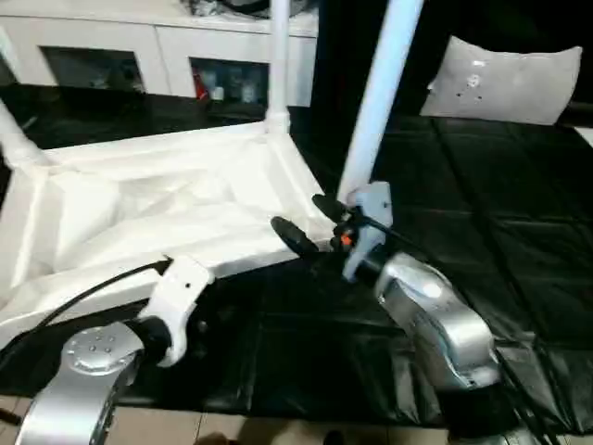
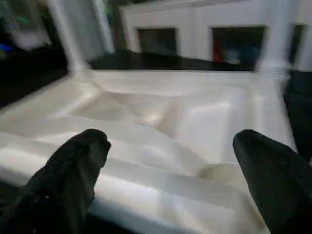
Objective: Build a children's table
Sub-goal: Rotate leg to tighten
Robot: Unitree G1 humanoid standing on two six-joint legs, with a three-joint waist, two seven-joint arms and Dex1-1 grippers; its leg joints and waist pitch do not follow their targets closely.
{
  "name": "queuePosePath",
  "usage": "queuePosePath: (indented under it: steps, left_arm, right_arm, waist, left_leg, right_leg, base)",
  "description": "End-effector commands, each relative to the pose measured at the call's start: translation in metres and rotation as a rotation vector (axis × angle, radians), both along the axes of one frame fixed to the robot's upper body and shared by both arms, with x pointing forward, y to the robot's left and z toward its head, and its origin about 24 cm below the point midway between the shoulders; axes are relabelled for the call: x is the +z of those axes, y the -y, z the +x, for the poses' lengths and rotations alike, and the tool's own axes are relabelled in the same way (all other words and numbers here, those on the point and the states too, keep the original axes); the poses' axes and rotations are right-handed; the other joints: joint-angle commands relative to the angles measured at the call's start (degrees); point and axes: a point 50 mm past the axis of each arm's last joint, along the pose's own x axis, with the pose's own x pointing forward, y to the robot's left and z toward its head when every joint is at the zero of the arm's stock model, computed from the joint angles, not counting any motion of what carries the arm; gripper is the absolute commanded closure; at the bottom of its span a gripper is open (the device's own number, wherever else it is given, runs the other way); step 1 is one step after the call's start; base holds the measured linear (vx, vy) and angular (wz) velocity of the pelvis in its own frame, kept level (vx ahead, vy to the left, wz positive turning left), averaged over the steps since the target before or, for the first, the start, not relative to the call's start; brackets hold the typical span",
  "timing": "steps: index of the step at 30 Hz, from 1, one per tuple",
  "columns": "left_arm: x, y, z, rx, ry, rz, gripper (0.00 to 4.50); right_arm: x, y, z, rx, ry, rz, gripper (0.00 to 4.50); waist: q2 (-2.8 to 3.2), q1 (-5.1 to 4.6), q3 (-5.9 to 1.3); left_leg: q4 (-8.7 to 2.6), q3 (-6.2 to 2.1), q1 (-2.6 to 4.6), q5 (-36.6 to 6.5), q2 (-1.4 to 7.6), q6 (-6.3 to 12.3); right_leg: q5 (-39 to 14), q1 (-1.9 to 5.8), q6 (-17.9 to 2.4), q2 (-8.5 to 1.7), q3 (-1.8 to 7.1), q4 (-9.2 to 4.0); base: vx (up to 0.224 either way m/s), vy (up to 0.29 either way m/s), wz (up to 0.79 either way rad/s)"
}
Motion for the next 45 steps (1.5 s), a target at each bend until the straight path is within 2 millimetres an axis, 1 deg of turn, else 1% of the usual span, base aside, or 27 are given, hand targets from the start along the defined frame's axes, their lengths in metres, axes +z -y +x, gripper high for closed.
queuePosePath:
  steps: [1,3,4,5,6,8,10,11,14,16,20,23,24,25,27,28,29,30,31,32,33,35,36,38,40,43,45]
  left_arm:
    - [0.002,-0.004,0.002,0.034,0.003,0.025,2.0]
    - [0.002,-0.006,0.001,0.06,-0.013,0.039,2.0]
    - [0.001,-0.006,0.0,0.061,-0.014,0.04,2.0]
    - [0.001,-0.005,0.0,0.061,-0.012,0.039,2.0]
    - [0.002,-0.002,0.001,0.06,-0.001,0.027,2.0]
    - [0.002,-0.001,0.001,0.059,0.004,0.02,2.0]
    - [0.001,0.002,0.004,0.062,0.017,0.018,2.0]
    - [0.0,0.003,0.005,0.068,0.023,0.017,2.0]
    - [0.0,0.005,0.008,0.079,0.028,0.017,2.0]
    - [-0.003,0.004,0.009,0.102,0.022,0.024,2.0]
    - [-0.008,0.004,0.009,0.116,0.017,0.035,2.0]
    - [-0.009,0.005,0.012,0.119,0.027,0.041,2.0]
    - [-0.009,0.006,0.013,0.127,0.037,0.038,2.0]
    - [-0.009,0.006,0.014,0.129,0.039,0.039,2.0]
    - [-0.009,0.006,0.015,0.129,0.042,0.041,2.0]
    - [-0.01,0.007,0.016,0.127,0.05,0.046,2.0]
    - [-0.01,0.007,0.017,0.124,0.054,0.046,2.0]
    - [-0.011,0.009,0.017,0.12,0.059,0.044,2.0]
    - [-0.011,0.011,0.019,0.114,0.065,0.038,2.0]
    - [-0.011,0.011,0.019,0.113,0.066,0.037,2.0]
    - [-0.011,0.013,0.02,0.11,0.072,0.035,2.0]
    - [-0.011,0.014,0.022,0.106,0.078,0.035,2.0]
    - [-0.011,0.015,0.022,0.104,0.081,0.035,2.0]
    - [-0.011,0.017,0.023,0.098,0.089,0.033,2.0]
    - [-0.009,0.019,0.025,0.084,0.114,0.026,2.0]
    - [-0.006,0.021,0.024,0.085,0.138,-0.002,2.0]
    - [-0.005,0.02,0.023,0.095,0.155,-0.016,2.0]
  right_arm:
    - [-0.001,-0.003,0.007,-0.03,0.009,-0.023,0.0]
    - [-0.002,-0.009,0.027,-0.105,0.002,-0.062,0.0]
    - [-0.002,-0.01,0.029,-0.11,0.003,-0.067,0.0]
    - [-0.002,-0.012,0.036,-0.144,-0.003,-0.078,0.0]
    - [-0.001,-0.015,0.043,-0.184,0.007,-0.103,0.0]
    - [-0.001,-0.016,0.046,-0.196,0.005,-0.107,0.0]
    - [-0.003,-0.017,0.052,-0.254,-0.007,-0.119,0.0]
    - [-0.005,-0.014,0.057,-0.32,-0.012,-0.139,0.0]
    - [-0.007,-0.007,0.065,-0.425,-0.014,-0.17,0.0]
    - [-0.009,0.011,0.074,-0.562,-0.031,-0.198,0.0]
    - [-0.01,0.037,0.079,-0.654,-0.005,-0.246,0.0]
    - [-0.012,0.057,0.08,-0.681,0.019,-0.284,0.0]
    - [-0.014,0.072,0.08,-0.698,0.03,-0.306,0.0]
    - [-0.015,0.079,0.08,-0.705,0.031,-0.313,0.0]
    - [-0.016,0.091,0.079,-0.718,0.036,-0.326,0.0]
    - [-0.017,0.114,0.078,-0.735,0.049,-0.356,0.0]
    - [-0.017,0.127,0.077,-0.749,0.058,-0.379,0.0]
    - [-0.017,0.141,0.075,-0.762,0.064,-0.401,0.0]
    - [-0.016,0.161,0.072,-0.783,0.07,-0.431,0.0]
    - [-0.016,0.163,0.071,-0.786,0.07,-0.434,0.0]
    - [-0.014,0.179,0.068,-0.812,0.074,-0.462,0.0]
    - [-0.013,0.193,0.065,-0.829,0.081,-0.491,0.0]
    - [-0.012,0.203,0.063,-0.843,0.084,-0.51,0.0]
    - [-0.009,0.221,0.058,-0.87,0.091,-0.546,0.0]
    - [-0.001,0.243,0.051,-0.887,0.116,-0.588,0.0]
    - [0.001,0.24,0.052,-0.856,0.135,-0.561,0.0]
    - [0.001,0.233,0.053,-0.824,0.151,-0.541,0.0]
  waist:
    - [1.2,0.01,-3.36]
    - [1.1,0.07,-3.45]
    - [1.24,-0.11,-3.44]
    - [1.32,0.04,-3.64]
    - [1.12,0.08,-3.55]
    - [1.31,0.39,-3.66]
    - [1.3,0.55,-3.76]
    - [1.07,0.52,-3.87]
    - [1.23,0.63,-3.75]
    - [1.32,0.75,-3.75]
    - [1.36,1.27,-3.81]
    - [1.16,1.53,-3.97]
    - [1.11,1.55,-3.98]
    - [1.22,1.55,-4.04]
    - [0.98,1.72,-4.1]
    - [1.22,1.79,-4.11]
    - [1.02,1.98,-4.11]
    - [1.34,2.17,-4.15]
    - [1.26,2.57,-4.21]
    - [1.17,2.75,-4.18]
    - [1.0,2.69,-4.19]
    - [0.84,2.6,-4.2]
    - [1.18,2.63,-4.18]
    - [0.72,2.45,-4.13]
    - [0.89,1.99,-4.21]
    - [0.85,1.32,-4.27]
    - [0.8,0.83,-4.24]
  left_leg:
    - [-4.5,-0.73,0.64,-19.1,1.51,-1.55]
    - [-4.57,-0.71,0.46,-17.3,1.59,-1.5]
    - [-4.69,-0.86,0.28,-17.6,1.55,-1.82]
    - [-4.34,-0.62,0.78,-17.5,1.55,-1.83]
    - [-4.49,-0.64,0.51,-16.7,1.63,-1.85]
    - [-4.34,-0.38,0.91,-16.1,1.65,-1.87]
    - [-4.39,-0.34,0.76,-15.0,1.62,-1.72]
    - [-4.36,-0.35,0.57,-14.0,1.61,-1.76]
    - [-4.27,-0.25,0.65,-14.9,1.52,-2.03]
    - [-4.16,-0.16,1.07,-16.6,1.47,-2.41]
    - [-4.02,-0.03,1.24,-17.0,1.43,-2.54]
    - [-4.02,-0.1,0.57,-15.4,1.34,-2.01]
    - [-3.94,-0.03,0.63,-15.1,1.34,-1.94]
    - [-3.8,0.04,0.62,-14.6,1.28,-1.74]
    - [-3.64,0.12,0.52,-13.8,1.24,-1.13]
    - [-3.61,0.08,0.5,-13.9,1.23,-1.02]
    - [-3.45,0.21,0.72,-14.3,1.28,-0.76]
    - [-3.39,0.22,0.81,-14.3,1.24,-0.66]
    - [-3.26,0.29,0.66,-13.5,1.22,-0.41]
    - [-3.22,0.36,0.69,-13.5,1.2,-0.3]
    - [-3.2,0.29,0.4,-13.3,1.13,-0.06]
    - [-3.17,0.21,0.14,-13.4,1.06,0.17]
    - [-3.1,0.19,0.23,-13.8,1.03,0.16]
    - [-3.01,0.26,0.09,-14.5,0.9,0.51]
    - [-2.79,0.28,0.12,-15.1,0.91,1.12]
    - [-2.71,0.22,-0.42,-14.1,0.85,2.16]
    - [-2.63,0.23,-0.48,-14.5,0.84,2.65]
  right_leg:
    - [-23.8,2.02,-6.9,-2.85,2.54,-4.7]
    - [-20.2,2.23,-7.7,-2.63,2.57,-4.18]
    - [-20.0,2.39,-8.5,-2.6,2.32,-3.89]
    - [-18.9,2.09,-9.0,-2.72,2.45,-3.94]
    - [-17.5,2.31,-9.4,-2.65,2.44,-3.7]
    - [-15.2,2.09,-9.8,-2.47,2.51,-3.56]
    - [-12.9,2.43,-9.9,-2.37,2.46,-3.25]
    - [-11.7,2.63,-10.0,-2.45,2.44,-3.06]
    - [-12.9,2.51,-10.0,-2.54,2.37,-3.09]
    - [-14.8,2.19,-9.4,-2.44,2.31,-3.31]
    - [-14.6,2.08,-8.5,-2.25,2.28,-3.3]
    - [-13.1,2.67,-8.3,-2.32,2.21,-3.06]
    - [-12.9,2.6,-8.3,-2.32,2.23,-3.05]
    - [-12.5,2.63,-8.4,-2.27,2.2,-3.11]
    - [-11.9,2.77,-8.8,-2.25,2.17,-2.98]
    - [-12.1,2.83,-8.8,-2.26,2.14,-2.97]
    - [-12.6,2.63,-8.7,-2.18,2.09,-3.18]
    - [-12.5,2.6,-8.8,-2.09,2.07,-3.16]
    - [-11.2,2.74,-9.3,-2.01,2.06,-3.04]
    - [-11.2,2.72,-9.4,-1.98,2.04,-3.13]
    - [-11.5,2.97,-9.4,-2.0,2.0,-2.98]
    - [-12.8,3.15,-9.1,-2.11,1.85,-3.14]
    - [-13.6,3.05,-9.0,-2.11,1.79,-3.23]
    - [-15.4,3.1,-8.7,-2.1,1.7,-3.51]
    - [-17.0,2.92,-8.2,-2.06,1.51,-3.89]
    - [-15.8,3.24,-9.0,-1.97,1.37,-3.66]
    - [-16.7,3.17,-9.1,-1.95,1.22,-3.8]
  base:
    - [0.0,0.0,0.0]
    - [0.0,0.0,0.0]
    - [0.0,0.0,0.0]
    - [0.0,0.0,0.0]
    - [0.0,0.0,0.0]
    - [0.0,0.0,0.0]
    - [0.0,0.0,0.0]
    - [0.0,0.0,0.0]
    - [0.0,0.0,0.0]
    - [0.0,0.0,0.0]
    - [0.0,0.0,0.0]
    - [0.0,0.0,0.0]
    - [0.0,0.0,0.0]
    - [0.0,0.0,0.0]
    - [0.0,0.0,0.0]
    - [0.0,0.0,0.0]
    - [0.0,0.0,0.0]
    - [0.0,0.0,0.0]
    - [0.0,0.0,0.0]
    - [0.0,0.0,0.0]
    - [0.0,0.0,0.0]
    - [0.0,0.0,0.0]
    - [0.0,0.0,0.0]
    - [0.0,0.0,0.0]
    - [0.0,0.0,0.0]
    - [0.0,0.0,0.0]
    - [0.0,0.0,0.0]
